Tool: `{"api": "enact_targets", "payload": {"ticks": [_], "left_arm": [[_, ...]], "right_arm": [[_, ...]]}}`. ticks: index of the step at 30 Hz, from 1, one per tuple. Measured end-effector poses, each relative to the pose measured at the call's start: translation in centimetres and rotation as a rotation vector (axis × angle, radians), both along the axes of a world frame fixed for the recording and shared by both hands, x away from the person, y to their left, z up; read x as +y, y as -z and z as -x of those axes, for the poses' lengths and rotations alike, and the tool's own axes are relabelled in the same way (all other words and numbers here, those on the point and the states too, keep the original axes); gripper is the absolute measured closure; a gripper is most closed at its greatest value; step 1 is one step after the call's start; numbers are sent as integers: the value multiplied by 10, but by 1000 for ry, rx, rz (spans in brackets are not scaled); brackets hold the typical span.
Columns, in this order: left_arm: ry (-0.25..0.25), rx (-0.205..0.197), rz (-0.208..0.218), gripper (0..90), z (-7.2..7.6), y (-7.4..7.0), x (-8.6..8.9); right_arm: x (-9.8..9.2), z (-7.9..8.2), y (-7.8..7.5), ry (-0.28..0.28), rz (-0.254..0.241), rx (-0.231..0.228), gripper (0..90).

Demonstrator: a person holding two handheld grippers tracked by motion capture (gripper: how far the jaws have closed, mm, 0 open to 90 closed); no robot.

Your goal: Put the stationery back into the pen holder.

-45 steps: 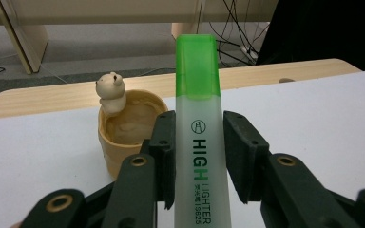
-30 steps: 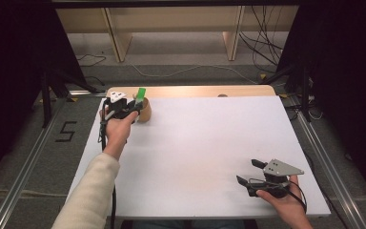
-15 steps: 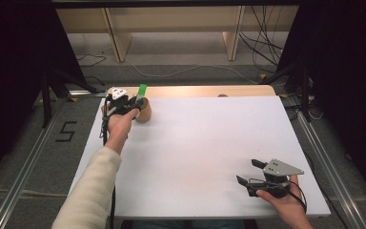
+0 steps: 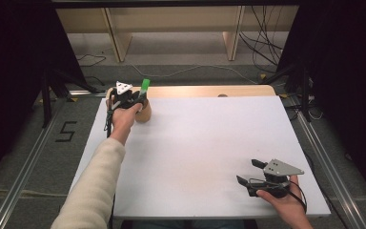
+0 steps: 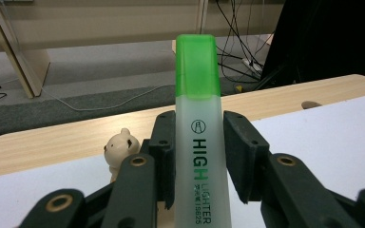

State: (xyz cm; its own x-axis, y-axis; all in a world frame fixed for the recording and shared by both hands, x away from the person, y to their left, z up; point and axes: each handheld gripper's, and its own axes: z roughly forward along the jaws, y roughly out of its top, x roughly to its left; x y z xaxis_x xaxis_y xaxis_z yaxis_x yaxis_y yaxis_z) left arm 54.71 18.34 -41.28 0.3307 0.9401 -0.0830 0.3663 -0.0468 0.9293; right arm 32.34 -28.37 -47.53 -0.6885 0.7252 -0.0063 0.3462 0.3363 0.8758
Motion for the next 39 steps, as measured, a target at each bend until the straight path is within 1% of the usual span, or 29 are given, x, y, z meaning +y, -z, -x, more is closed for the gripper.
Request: {"api": "enact_targets", "payload": {"ticks": [7,8,12,13,16,17,19,23,26,29,36,39], "left_arm": [[7,-15,-6,666,-7,3,1],[6,-11,-14,666,-9,4,1],[4,-11,-17,666,-12,5,1],[11,-20,-19,666,-14,5,1],[20,-25,-26,665,-15,6,0],[26,-33,-26,666,-17,7,0],[29,-33,-25,666,-18,9,1],[27,-33,-22,666,-20,12,1],[30,-33,-32,666,-22,14,2],[40,-43,-31,665,-24,18,2],[52,-49,-41,665,-26,20,2],[53,-48,-40,665,-27,22,3]], "right_arm": [[0,0,0,3,-1,2,175],[0,0,0,2,0,1,175],[0,0,0,4,2,2,175],[0,0,0,3,2,3,175],[0,0,0,3,1,3,175],[0,0,0,0,-2,0,175],[0,0,0,0,-3,-1,175],[0,0,0,-1,-3,-1,175],[0,0,0,2,0,1,174],[0,0,0,2,0,0,175],[0,0,0,2,-1,1,175],[0,0,0,0,-4,0,175]]}}
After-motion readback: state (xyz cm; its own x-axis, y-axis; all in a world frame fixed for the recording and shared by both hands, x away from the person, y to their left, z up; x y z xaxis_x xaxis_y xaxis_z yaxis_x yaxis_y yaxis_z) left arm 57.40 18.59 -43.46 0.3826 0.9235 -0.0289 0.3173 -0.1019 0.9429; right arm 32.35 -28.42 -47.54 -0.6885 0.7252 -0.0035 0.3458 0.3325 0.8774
